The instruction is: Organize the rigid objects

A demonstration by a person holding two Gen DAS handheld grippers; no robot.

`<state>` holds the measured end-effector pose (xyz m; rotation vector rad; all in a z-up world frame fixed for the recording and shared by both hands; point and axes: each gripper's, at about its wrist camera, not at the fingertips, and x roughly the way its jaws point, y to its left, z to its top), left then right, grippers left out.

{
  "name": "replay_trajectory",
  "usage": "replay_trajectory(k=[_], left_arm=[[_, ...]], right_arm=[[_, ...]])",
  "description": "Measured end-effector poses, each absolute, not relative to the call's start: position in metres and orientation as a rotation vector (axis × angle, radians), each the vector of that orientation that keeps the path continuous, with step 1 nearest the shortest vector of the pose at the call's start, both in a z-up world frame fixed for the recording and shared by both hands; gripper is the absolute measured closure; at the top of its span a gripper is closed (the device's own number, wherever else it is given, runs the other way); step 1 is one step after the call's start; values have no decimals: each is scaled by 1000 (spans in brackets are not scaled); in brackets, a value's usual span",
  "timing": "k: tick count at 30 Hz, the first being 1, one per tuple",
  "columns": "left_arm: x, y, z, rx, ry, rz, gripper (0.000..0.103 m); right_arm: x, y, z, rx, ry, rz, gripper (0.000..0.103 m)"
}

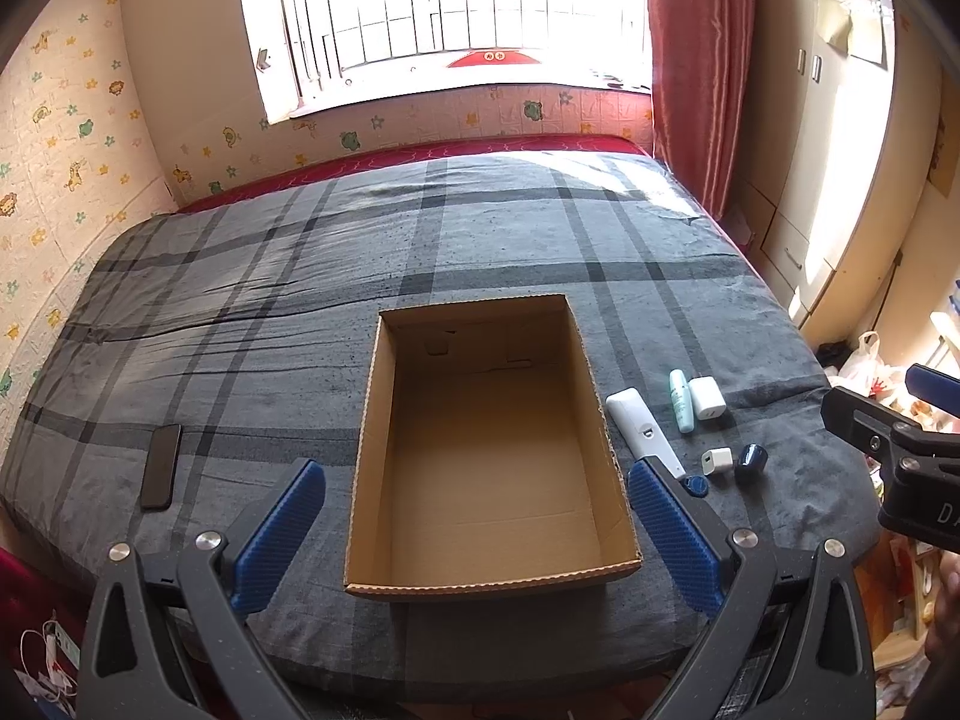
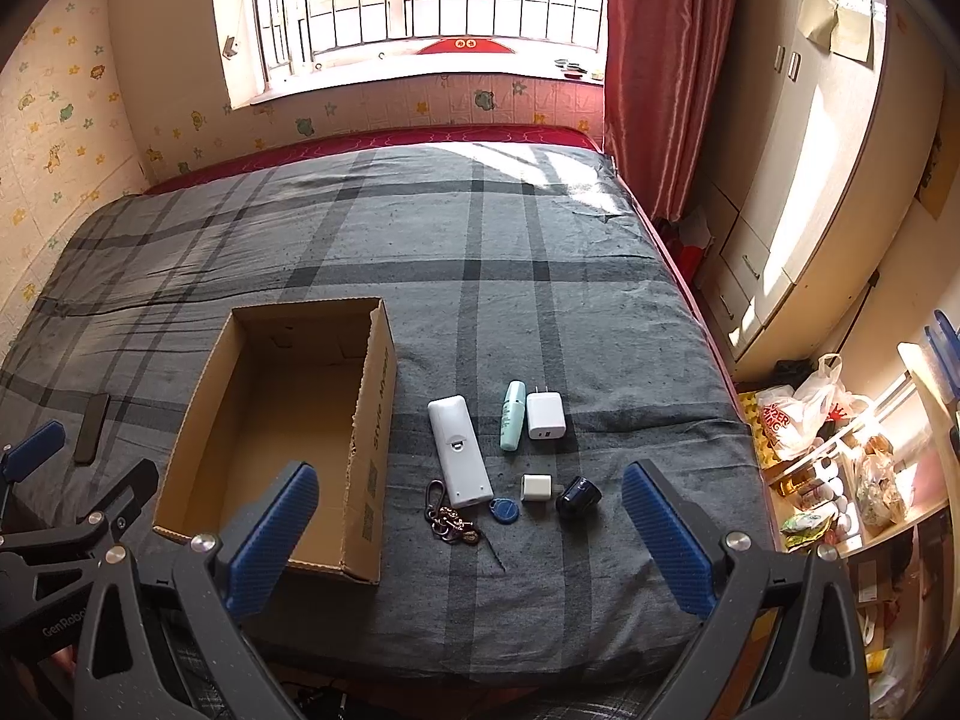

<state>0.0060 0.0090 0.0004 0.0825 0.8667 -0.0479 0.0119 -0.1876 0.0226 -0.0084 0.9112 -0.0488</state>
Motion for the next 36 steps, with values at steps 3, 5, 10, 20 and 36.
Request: replay_trajectory(k=[3, 5, 10, 20, 36], left_arm=[[7, 10, 1, 84, 866, -49, 0], [7, 10, 0, 80, 866, -47, 0], [10, 17, -2, 63, 866, -45, 0], [21, 42, -19, 59, 856, -58, 0], [57, 97, -108, 36, 980, 23, 0]], right_arm=[[12, -188, 23, -6, 912, -52, 0], [12, -190, 22, -2, 913, -57, 0], [14, -195, 20, 3, 920, -70, 0], [21, -203, 9, 2, 942, -98, 0], [38, -204, -17, -13, 988, -117, 0]])
